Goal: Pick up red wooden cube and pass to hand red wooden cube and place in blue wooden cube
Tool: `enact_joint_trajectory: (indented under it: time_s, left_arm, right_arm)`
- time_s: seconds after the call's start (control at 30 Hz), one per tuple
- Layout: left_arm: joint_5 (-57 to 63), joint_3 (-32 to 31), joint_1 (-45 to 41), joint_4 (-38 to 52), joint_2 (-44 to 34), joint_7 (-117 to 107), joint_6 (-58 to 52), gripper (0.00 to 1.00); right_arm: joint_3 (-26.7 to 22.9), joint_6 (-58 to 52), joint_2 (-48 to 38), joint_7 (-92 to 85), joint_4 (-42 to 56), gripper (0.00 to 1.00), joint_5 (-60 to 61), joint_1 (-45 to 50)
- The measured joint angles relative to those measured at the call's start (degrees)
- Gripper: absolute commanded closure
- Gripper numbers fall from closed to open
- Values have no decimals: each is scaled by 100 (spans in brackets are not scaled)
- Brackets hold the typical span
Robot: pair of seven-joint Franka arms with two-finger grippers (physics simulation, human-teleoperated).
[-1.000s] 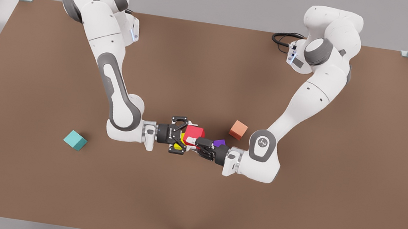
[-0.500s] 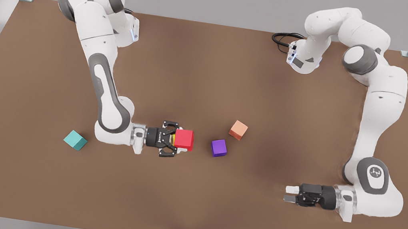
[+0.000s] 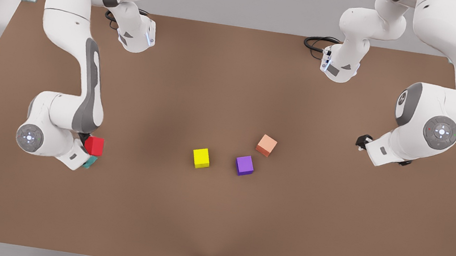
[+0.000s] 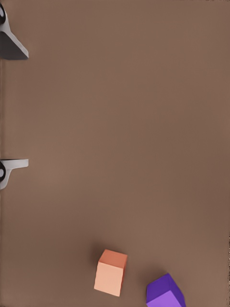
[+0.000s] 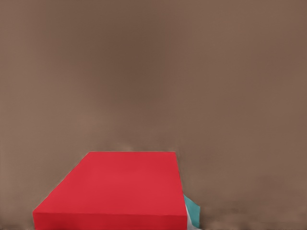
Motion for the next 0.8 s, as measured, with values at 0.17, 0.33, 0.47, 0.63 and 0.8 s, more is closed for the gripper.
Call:
enact_joint_trajectory:
  time_s: [0.17, 0.33, 0.47, 0.63, 0.8]
  left_arm:
    - [-8, -1, 9, -7, 15, -260, 11, 0]
    - [-7, -1, 0, -2, 44, -457, 20, 0]
    - [-6, -1, -4, -2, 51, -579, 18, 0]
    - [-6, -1, -2, -2, 52, -700, 10, 0]
    - [-7, -1, -15, -2, 75, -792, 6, 0]
  right_arm:
    - [-36, 435, 178, 1047, -88, 34, -881, -33]
    - [-31, 1011, 270, 1907, -352, 34, -1079, -47]
    - [-27, 1394, 284, 2458, -601, 33, -1093, -83]
    - [-27, 1725, 272, 2991, -897, 33, -1032, -132]
    - [-26, 1872, 179, 3395, -1189, 23, -959, -135]
